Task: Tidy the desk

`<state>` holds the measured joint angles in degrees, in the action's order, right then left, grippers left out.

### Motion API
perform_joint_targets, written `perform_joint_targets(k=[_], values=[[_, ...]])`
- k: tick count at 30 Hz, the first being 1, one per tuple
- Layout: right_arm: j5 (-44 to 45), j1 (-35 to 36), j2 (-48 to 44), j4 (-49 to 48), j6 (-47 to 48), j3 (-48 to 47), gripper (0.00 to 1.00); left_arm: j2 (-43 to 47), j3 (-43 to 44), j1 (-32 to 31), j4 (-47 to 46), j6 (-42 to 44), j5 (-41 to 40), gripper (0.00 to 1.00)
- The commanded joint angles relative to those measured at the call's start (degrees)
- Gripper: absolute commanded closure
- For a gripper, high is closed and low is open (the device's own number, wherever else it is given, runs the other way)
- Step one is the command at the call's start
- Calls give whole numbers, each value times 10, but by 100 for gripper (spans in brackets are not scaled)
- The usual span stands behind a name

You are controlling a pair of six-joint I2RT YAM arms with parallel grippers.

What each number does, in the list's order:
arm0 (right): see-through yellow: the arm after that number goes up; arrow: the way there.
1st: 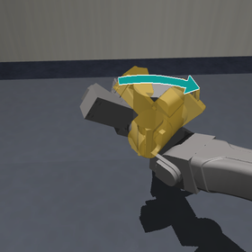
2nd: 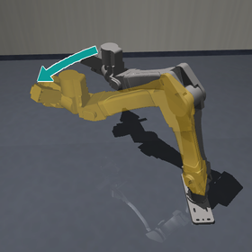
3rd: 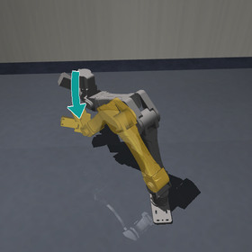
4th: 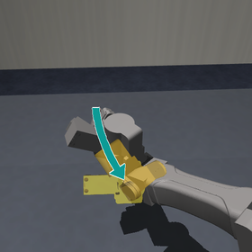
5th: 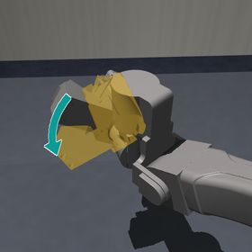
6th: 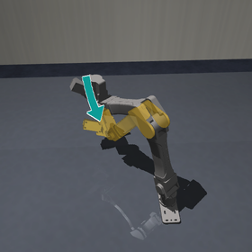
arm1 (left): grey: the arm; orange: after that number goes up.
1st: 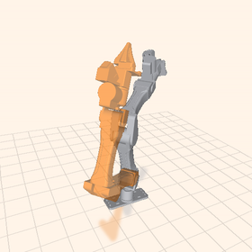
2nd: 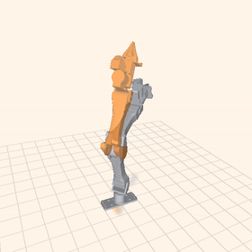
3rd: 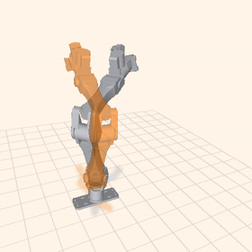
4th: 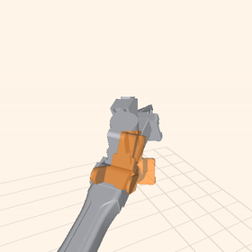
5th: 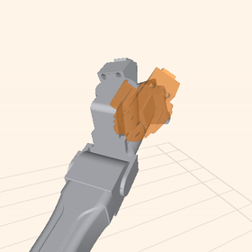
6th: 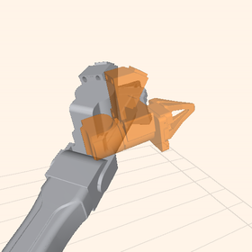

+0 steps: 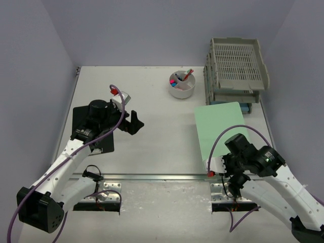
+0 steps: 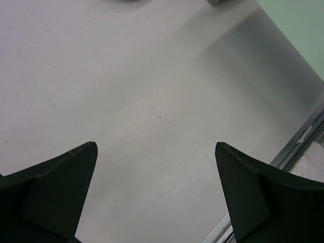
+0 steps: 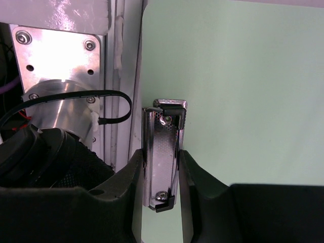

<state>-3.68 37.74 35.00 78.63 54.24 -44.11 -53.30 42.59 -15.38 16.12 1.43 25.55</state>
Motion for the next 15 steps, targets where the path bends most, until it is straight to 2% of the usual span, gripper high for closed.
perform_joint_targets(k=[1, 8, 15], values=[[51, 3, 4, 27, -38, -21, 100, -2, 19, 4, -25, -3, 7, 0], [80, 3, 34, 13, -23, -45, 100, -12, 29, 4, -23, 9, 16, 0], [54, 2, 112, -13, -52, -102, 100, -17, 37, 4, -20, 17, 19, 0]])
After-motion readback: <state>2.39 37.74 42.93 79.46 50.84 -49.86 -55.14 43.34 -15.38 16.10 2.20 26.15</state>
